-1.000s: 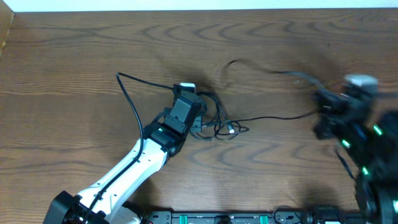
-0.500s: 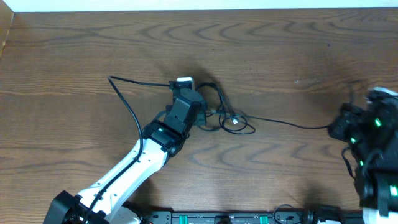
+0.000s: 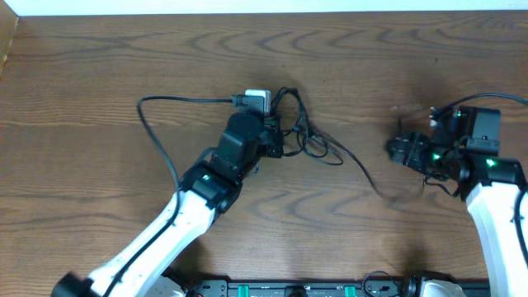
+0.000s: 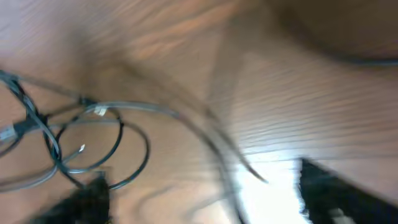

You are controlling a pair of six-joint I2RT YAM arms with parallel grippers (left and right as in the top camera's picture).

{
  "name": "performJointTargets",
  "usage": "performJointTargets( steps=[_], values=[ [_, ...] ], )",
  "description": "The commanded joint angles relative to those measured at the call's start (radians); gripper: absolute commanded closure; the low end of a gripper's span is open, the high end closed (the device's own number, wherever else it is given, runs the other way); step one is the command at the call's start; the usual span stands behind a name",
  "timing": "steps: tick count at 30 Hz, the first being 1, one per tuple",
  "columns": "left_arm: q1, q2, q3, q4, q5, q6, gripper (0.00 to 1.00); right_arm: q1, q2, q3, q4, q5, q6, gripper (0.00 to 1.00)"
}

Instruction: Untangle cables

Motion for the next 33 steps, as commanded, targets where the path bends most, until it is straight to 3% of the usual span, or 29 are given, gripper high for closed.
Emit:
performJointTargets(
  steps=[1,9,16,18,21,24,28,33],
  values=[
    [0.001,-0.088,0.006,0.010,0.065,0.028,0.92,-0.002,0.031,-0.005,0.003,-0.304,-0.049,0.01],
    [0.001,-0.196,0.006,0.017,0.121,0.024,0.92,0.079,0.063,-0.005,0.003,-0.457,-0.047,0.01],
    [0.001,-0.222,0.006,0.120,0.276,-0.026,0.92,0.206,0.068,-0.005,0.035,-0.294,0.082,0.02],
    [0.001,-0.224,0.006,0.150,0.324,-0.029,0.92,0.249,0.068,-0.005,0.045,-0.141,0.144,0.10],
    [0.002,-0.236,0.006,0.180,0.372,-0.029,0.92,0.292,0.068,-0.005,0.044,0.097,0.211,0.37],
    [0.010,-0.269,0.006,0.186,0.370,0.004,0.92,0.304,0.068,-0.005,0.029,0.327,0.268,0.57],
    [0.061,-0.332,0.006,0.186,0.370,0.017,0.92,0.285,0.068,-0.005,0.003,0.524,0.316,0.71],
    [0.143,-0.429,0.006,0.185,0.371,0.017,0.92,0.254,0.068,-0.005,-0.005,0.581,0.315,0.72]
  ],
)
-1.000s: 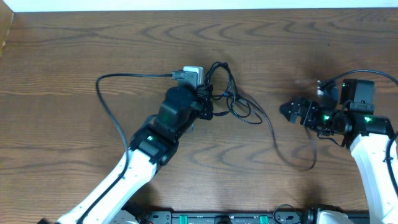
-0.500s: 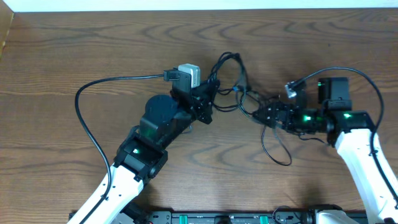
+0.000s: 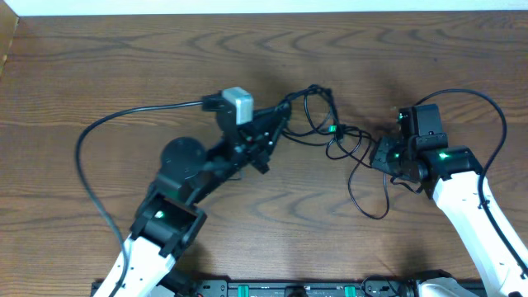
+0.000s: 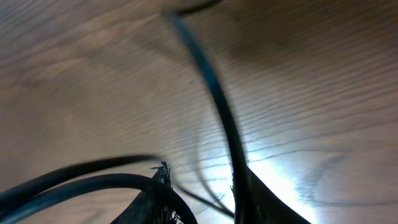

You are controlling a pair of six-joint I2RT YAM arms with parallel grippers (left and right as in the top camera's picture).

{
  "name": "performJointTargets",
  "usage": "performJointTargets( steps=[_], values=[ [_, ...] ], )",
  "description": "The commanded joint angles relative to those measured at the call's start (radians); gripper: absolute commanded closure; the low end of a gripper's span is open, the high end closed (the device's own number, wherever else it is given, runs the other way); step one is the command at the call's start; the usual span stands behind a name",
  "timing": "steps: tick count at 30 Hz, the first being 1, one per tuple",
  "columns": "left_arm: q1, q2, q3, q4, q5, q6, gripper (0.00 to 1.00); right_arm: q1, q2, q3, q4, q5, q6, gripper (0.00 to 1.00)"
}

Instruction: Untangle cables

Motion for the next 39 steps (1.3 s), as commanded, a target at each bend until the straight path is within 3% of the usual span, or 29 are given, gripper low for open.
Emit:
performJointTargets(
  steps=[1,9,11,15,16,18,23,28,34,39],
  values=[
    [0.067,-0.100,0.016,0.033,-0.020,0.017,0.92,-0.037,0.007,-0.005,-0.017,0.221,0.031,0.71],
    [0.213,-0.163,0.016,0.005,-0.020,0.015,0.92,-0.133,0.007,-0.005,-0.045,0.293,0.031,0.65],
    [0.230,-0.159,0.016,-0.046,-0.020,-0.017,0.92,-0.154,0.007,-0.005,-0.046,0.245,0.023,0.52],
    [0.231,-0.123,0.016,-0.156,0.057,-0.066,0.92,-0.159,0.007,-0.005,-0.010,-0.032,-0.091,0.08],
    [0.231,-0.107,0.016,-0.179,0.084,-0.066,0.92,-0.158,0.007,-0.005,0.006,-0.104,-0.130,0.02],
    [0.231,-0.070,0.016,-0.207,0.118,-0.066,0.92,-0.158,0.007,-0.005,0.040,-0.233,-0.234,0.01],
    [0.231,-0.005,0.016,-0.208,0.149,-0.066,0.92,-0.159,0.007,-0.005,0.050,-0.294,-0.334,0.01],
    [0.231,0.043,0.016,-0.192,0.233,-0.053,0.92,-0.158,0.007,-0.005,0.072,-0.579,-0.455,0.01],
    [0.231,0.069,0.016,-0.050,0.517,0.059,0.92,-0.158,0.007,-0.005,0.105,-0.717,-0.490,0.01],
    [0.232,0.069,0.016,0.083,0.601,0.058,0.92,-0.157,0.007,-0.005,0.105,-0.894,-0.529,0.01]
  ],
)
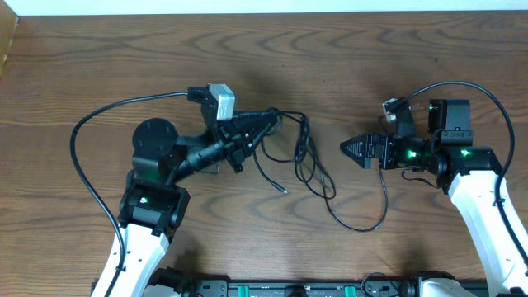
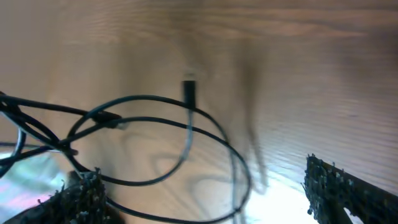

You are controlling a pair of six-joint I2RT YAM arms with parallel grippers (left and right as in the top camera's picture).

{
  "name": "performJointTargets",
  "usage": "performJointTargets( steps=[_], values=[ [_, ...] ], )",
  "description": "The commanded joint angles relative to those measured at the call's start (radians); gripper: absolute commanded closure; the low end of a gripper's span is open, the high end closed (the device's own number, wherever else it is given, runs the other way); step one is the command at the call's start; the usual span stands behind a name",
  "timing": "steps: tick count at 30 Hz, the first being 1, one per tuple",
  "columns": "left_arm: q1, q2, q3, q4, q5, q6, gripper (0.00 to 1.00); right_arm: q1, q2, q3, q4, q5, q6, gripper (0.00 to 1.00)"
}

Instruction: Untangle cables

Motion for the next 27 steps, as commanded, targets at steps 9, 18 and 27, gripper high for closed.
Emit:
performJointTargets(
  steps=[9,18,27],
  values=[
    [0.004,-0.006,0.031,0.147,0.140,-0.011,0.92,0.049,0.005,-0.007,-0.008,-0.070,-0.254,0.12],
    [0.004,-0.007,0.031,0.262,0.158,-0.182,0.92,0.132,0.005,-0.007,0.039,-0.042,-0.495,0.23],
    [0.004,-0.007,0.031,0.266,0.162,-0.319,0.92,0.157,0.005,-0.007,0.175,-0.037,-0.512,0.50]
  ],
)
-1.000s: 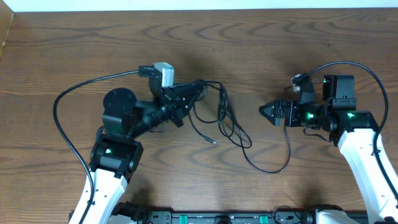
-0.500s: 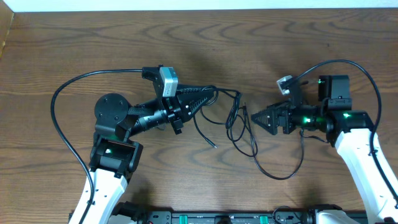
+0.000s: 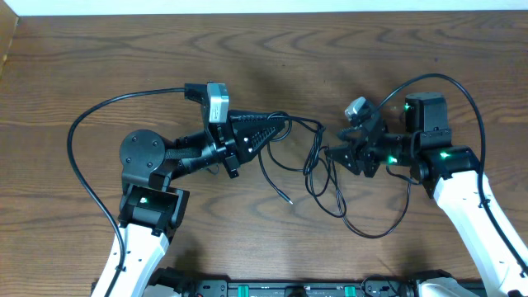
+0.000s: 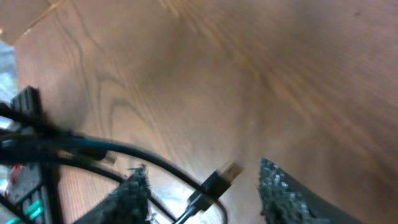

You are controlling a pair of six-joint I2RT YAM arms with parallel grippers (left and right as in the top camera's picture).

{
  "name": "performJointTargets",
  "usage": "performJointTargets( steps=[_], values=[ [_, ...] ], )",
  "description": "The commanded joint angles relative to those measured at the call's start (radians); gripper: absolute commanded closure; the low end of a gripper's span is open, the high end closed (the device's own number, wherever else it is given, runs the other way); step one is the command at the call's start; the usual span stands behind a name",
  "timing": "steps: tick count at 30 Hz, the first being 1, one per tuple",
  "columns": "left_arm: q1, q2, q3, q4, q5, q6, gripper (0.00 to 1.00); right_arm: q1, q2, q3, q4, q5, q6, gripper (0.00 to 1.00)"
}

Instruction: Untangle cables

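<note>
Thin black cables (image 3: 318, 169) lie looped and crossed at the table's middle. One loose plug end (image 3: 289, 200) rests toward the front. My left gripper (image 3: 283, 124) points right and is shut on a cable strand at the tangle's left side. My right gripper (image 3: 332, 153) points left at the tangle's right side, open. In the right wrist view its rough dark fingers (image 4: 134, 194) stand apart, and a black USB plug (image 4: 217, 179) with its cable hangs between them, untouched. More strands (image 4: 56, 149) cross at the left of that view.
A long black lead (image 3: 78, 157) arcs from the left arm's wrist round its left side. Another lead (image 3: 462, 87) loops over the right arm. A cable loop (image 3: 375, 231) lies on the wooden table (image 3: 264, 49) in front of the right gripper.
My right gripper has moved left, from just clear of the tangle to its right edge, and a USB plug now sits between its open fingers. The tangle has shifted slightly right.
My left gripper was at the tangle with the right gripper far to the right. Then the left arm was drawn back with the strands and the right gripper was in among them. Later the cables lay spread between both grippers, and now the right one is at them again.
</note>
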Motion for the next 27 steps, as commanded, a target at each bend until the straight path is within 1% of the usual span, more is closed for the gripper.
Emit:
performJointTargets(
  steps=[1,3,5,7,9,13,14,15,17,18,19,20,21,22,25,27],
  values=[
    [0.004,-0.009,0.031,0.026,0.036,-0.091,0.92,0.010,0.004,-0.005,0.040,-0.003,-0.029,0.53],
    [0.004,-0.009,0.031,0.066,0.063,-0.118,0.92,0.010,0.004,-0.005,0.052,-0.004,-0.029,0.53],
    [0.004,-0.009,0.031,0.119,0.076,-0.150,0.92,0.010,0.004,-0.005,0.050,-0.004,-0.029,0.51],
    [0.004,-0.009,0.031,0.154,0.076,-0.157,0.92,0.010,0.004,-0.005,0.028,-0.011,-0.029,0.47],
    [0.004,-0.009,0.031,0.167,0.076,-0.157,0.92,0.013,0.004,-0.005,0.005,-0.012,-0.029,0.44],
    [0.004,-0.009,0.031,0.170,0.076,-0.180,0.92,0.040,0.004,-0.005,0.016,-0.011,-0.030,0.45],
    [0.004,-0.009,0.031,0.170,0.076,-0.183,0.92,0.055,0.005,-0.005,0.028,-0.010,-0.030,0.47],
    [0.004,-0.009,0.031,0.171,0.076,-0.196,0.92,0.075,0.009,-0.005,0.050,-0.001,-0.030,0.58],
    [0.004,-0.009,0.031,0.170,0.081,-0.202,0.92,0.100,0.017,-0.005,0.089,0.042,-0.029,0.84],
    [0.004,-0.009,0.031,0.170,0.088,-0.201,0.92,0.114,0.023,-0.005,0.114,0.103,-0.020,0.99],
    [0.004,-0.009,0.031,0.170,0.093,-0.201,0.92,0.122,0.027,-0.005,0.139,0.176,0.017,0.99],
    [0.004,-0.009,0.031,0.169,0.127,-0.185,0.92,0.123,0.032,-0.005,0.234,0.487,0.239,0.99],
    [0.004,-0.009,0.031,0.165,0.139,-0.169,0.92,0.118,0.029,-0.005,0.263,0.575,0.292,0.99],
    [0.004,-0.009,0.031,0.145,0.158,-0.131,0.92,0.097,0.018,-0.002,0.326,0.729,0.376,0.99],
    [0.004,-0.008,0.031,0.093,0.172,-0.080,0.92,0.033,-0.015,0.010,0.376,0.911,0.473,0.99],
    [0.004,-0.008,0.031,0.046,0.171,-0.041,0.92,-0.021,-0.034,0.018,0.389,0.959,0.495,0.99]
  ],
)
